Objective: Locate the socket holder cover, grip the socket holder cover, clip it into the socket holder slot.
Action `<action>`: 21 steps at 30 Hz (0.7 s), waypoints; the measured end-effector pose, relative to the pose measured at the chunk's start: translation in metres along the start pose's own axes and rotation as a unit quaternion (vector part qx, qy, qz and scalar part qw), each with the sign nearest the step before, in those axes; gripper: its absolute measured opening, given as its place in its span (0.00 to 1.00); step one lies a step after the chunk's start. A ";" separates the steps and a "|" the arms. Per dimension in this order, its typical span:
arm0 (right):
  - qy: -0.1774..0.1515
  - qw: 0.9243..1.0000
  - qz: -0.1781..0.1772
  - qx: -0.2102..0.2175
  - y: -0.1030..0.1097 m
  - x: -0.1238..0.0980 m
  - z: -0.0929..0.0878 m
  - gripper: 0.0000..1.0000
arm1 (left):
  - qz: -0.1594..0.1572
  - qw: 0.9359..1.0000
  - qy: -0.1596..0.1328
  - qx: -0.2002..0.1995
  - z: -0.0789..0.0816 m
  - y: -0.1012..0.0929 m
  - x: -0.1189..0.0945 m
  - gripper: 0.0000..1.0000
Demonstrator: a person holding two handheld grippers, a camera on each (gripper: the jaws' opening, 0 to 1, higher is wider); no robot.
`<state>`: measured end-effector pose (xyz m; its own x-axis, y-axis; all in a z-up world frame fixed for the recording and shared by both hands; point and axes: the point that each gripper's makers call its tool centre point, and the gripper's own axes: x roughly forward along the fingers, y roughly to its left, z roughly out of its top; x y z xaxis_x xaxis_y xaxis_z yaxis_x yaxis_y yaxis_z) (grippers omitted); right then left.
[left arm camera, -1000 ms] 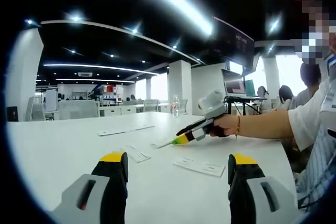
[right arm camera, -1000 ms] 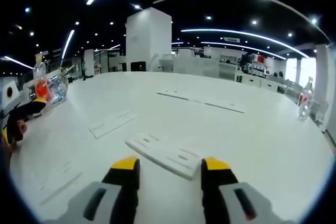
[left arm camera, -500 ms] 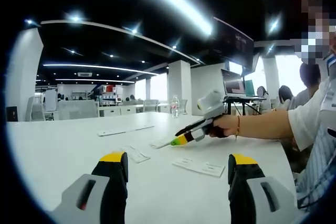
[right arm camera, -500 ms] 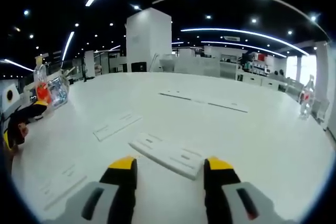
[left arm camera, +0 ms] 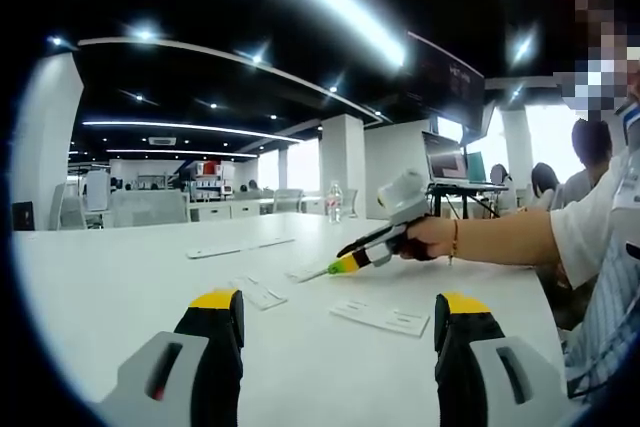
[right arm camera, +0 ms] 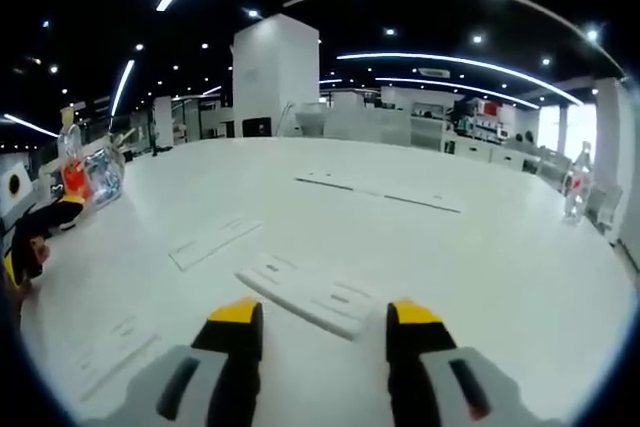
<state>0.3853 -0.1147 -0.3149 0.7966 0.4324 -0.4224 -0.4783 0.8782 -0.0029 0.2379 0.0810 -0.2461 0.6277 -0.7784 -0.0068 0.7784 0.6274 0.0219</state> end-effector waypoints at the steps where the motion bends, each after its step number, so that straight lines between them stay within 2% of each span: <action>1: -0.001 1.000 -0.001 0.000 -0.002 -0.002 0.001 0.51 | 0.000 1.000 0.000 0.000 0.000 0.000 0.000 0.78; 10: -0.049 0.999 0.003 0.005 -0.005 -0.024 0.024 0.52 | 0.000 1.000 0.001 -0.001 -0.001 0.001 0.001 0.78; 14: -0.068 0.997 0.017 0.016 -0.001 -0.035 0.029 0.53 | 0.001 1.000 0.002 -0.002 -0.002 0.002 0.001 0.78; 21: -0.109 0.994 0.021 0.021 -0.003 -0.063 0.040 0.55 | 0.004 1.000 0.004 -0.004 -0.003 0.005 0.001 0.78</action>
<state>0.3511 -0.1368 -0.2521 0.8397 0.4988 -0.2148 -0.5005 0.8643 0.0507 0.2423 0.0831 -0.2486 0.6343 -0.7730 -0.0147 0.7731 0.6341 0.0149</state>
